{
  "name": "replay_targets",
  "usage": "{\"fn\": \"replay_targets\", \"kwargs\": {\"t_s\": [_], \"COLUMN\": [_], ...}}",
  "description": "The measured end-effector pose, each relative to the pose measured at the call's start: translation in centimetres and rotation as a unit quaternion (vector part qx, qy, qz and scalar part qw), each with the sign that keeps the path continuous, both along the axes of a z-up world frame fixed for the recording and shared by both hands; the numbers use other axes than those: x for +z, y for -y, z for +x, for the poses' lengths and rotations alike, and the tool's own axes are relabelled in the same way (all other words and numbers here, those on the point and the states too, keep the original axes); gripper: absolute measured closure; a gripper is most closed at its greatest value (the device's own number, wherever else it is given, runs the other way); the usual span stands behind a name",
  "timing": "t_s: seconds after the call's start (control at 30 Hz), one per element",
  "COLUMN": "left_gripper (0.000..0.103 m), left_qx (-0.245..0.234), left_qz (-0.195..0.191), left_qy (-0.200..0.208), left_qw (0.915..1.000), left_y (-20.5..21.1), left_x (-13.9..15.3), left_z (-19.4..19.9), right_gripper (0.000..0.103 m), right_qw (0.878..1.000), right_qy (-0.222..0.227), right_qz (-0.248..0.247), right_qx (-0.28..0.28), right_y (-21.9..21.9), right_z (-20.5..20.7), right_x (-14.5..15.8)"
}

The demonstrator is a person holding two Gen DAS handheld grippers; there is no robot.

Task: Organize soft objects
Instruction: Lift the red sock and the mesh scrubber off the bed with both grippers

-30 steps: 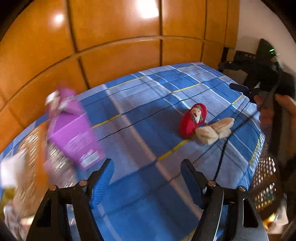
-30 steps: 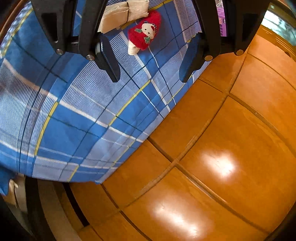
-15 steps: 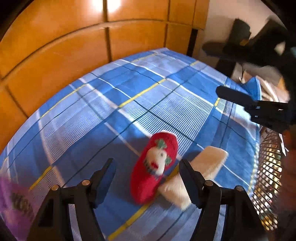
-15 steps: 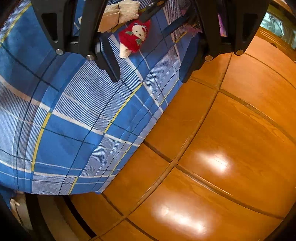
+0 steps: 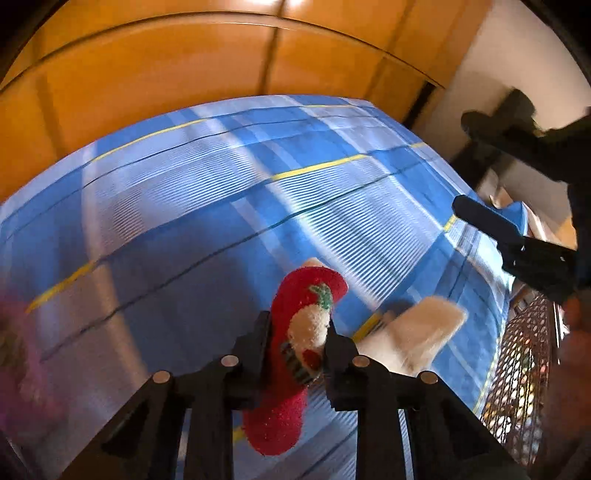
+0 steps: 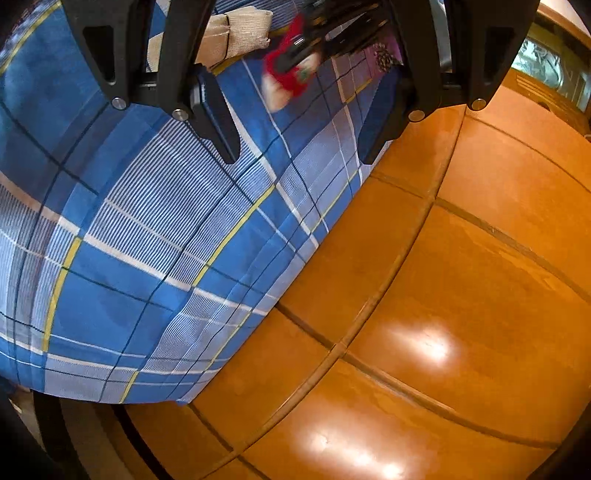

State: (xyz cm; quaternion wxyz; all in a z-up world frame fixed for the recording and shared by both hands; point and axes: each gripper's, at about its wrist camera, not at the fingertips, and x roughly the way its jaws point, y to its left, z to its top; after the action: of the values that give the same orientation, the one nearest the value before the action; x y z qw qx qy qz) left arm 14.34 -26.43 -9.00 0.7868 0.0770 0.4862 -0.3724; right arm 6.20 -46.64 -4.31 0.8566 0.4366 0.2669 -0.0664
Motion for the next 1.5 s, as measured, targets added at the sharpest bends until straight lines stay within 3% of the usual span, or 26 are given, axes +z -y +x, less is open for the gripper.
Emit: {"fn": "replay_targets", "kwargs": {"t_s": [0.07, 0.17, 0.27, 0.37, 0.43, 0.47, 0.5, 0.6, 0.77, 0.83, 0.87, 0.9, 0.97, 1.03, 1.07, 1.1, 1.17, 1.33, 1.43, 1.5], "left_gripper": [0.079, 0.079, 0.079, 0.078, 0.078, 0.078, 0.077, 0.072, 0.072, 0.072, 0.072, 0.072, 0.072, 0.072, 0.072, 0.072, 0.072, 0.075, 0.079, 0.08], "left_qx": [0.019, 0.043, 0.053, 0.058, 0.059, 0.061, 0.065, 0.075, 0.078, 0.078, 0.08, 0.08, 0.078, 0.08, 0.082, 0.083, 0.082, 0.083, 0.08, 0.08], "left_qz": [0.005, 0.014, 0.017, 0.016, 0.016, 0.014, 0.008, -0.009, -0.007, -0.007, -0.008, -0.008, -0.006, -0.006, -0.007, -0.007, -0.005, -0.004, 0.0, 0.002], "left_qy": [0.002, 0.0, 0.001, 0.01, 0.01, 0.007, 0.002, -0.013, -0.013, -0.012, -0.012, -0.012, -0.008, -0.008, -0.008, -0.006, 0.002, 0.009, 0.011, 0.025], "left_qw": [0.9998, 0.999, 0.9984, 0.9981, 0.9981, 0.998, 0.9978, 0.9971, 0.9968, 0.9969, 0.9967, 0.9967, 0.9969, 0.9967, 0.9966, 0.9965, 0.9966, 0.9965, 0.9967, 0.9965], "left_y": [-2.1, -5.6, -7.4, -8.4, -8.3, -8.3, -8.4, -9.1, -9.1, -9.1, -9.1, -9.1, -9.1, -9.0, -9.1, -9.1, -9.0, -9.0, -8.9, -8.9], "left_x": [-0.1, -0.8, -1.5, -1.8, -2.0, -2.1, -2.3, -2.7, -2.6, -2.5, -2.5, -2.5, -2.5, -2.5, -2.5, -2.5, -2.5, -2.3, -1.8, -1.0], "left_z": [-0.6, -2.2, -3.5, -4.4, -4.3, -4.1, -3.9, -3.5, -3.7, -3.8, -3.8, -3.8, -3.8, -3.8, -3.8, -3.8, -4.1, -4.2, -4.3, -4.5], "right_gripper": [0.035, 0.035, 0.035, 0.035, 0.035, 0.035, 0.035, 0.035, 0.034, 0.034, 0.034, 0.034, 0.038, 0.074, 0.077, 0.085, 0.086, 0.086, 0.085, 0.079], "right_qw": [1.0, 0.994, 0.974, 0.929, 0.88, 0.864, 0.834, 0.767, 0.692, 0.668, 0.662, 0.66, 0.673, 0.683, 0.687, 0.7, 0.723, 0.802, 0.831, 0.848], "right_qy": [-0.016, -0.077, -0.139, -0.19, -0.235, -0.248, -0.27, -0.308, -0.34, -0.367, -0.374, -0.377, -0.37, -0.362, -0.359, -0.347, -0.327, -0.3, -0.324, -0.319], "right_qz": [-0.006, -0.048, -0.085, -0.157, -0.234, -0.255, -0.289, -0.357, -0.411, -0.422, -0.43, -0.436, -0.426, -0.432, -0.432, -0.425, -0.418, -0.381, -0.344, -0.329], "right_qx": [0.014, 0.067, 0.157, 0.274, 0.339, 0.358, 0.384, 0.435, 0.486, 0.491, 0.486, 0.482, 0.478, 0.465, 0.461, 0.458, 0.443, 0.349, 0.295, 0.267], "right_y": [-0.4, -1.9, -3.4, -5.6, -7.3, -7.7, -8.5, -10.2, -12.4, -12.4, -12.4, -12.3, -12.0, -11.9, -11.9, -11.9, -12.2, -12.2, -12.2, -12.1], "right_z": [0.6, 2.6, 4.7, 6.0, 6.2, 6.1, 5.9, 5.3, 4.7, 4.8, 4.9, 5.0, 5.1, 5.1, 5.3, 5.3, 5.6, 7.9, 9.0, 9.0], "right_x": [-0.2, -0.3, -0.6, -0.7, -0.9, -1.2, -1.5, -2.5, -4.9, -6.5, -6.9, -7.4, -7.2, -6.6, -6.4, -5.8, -4.7, -3.2, -5.3, -6.8]}}
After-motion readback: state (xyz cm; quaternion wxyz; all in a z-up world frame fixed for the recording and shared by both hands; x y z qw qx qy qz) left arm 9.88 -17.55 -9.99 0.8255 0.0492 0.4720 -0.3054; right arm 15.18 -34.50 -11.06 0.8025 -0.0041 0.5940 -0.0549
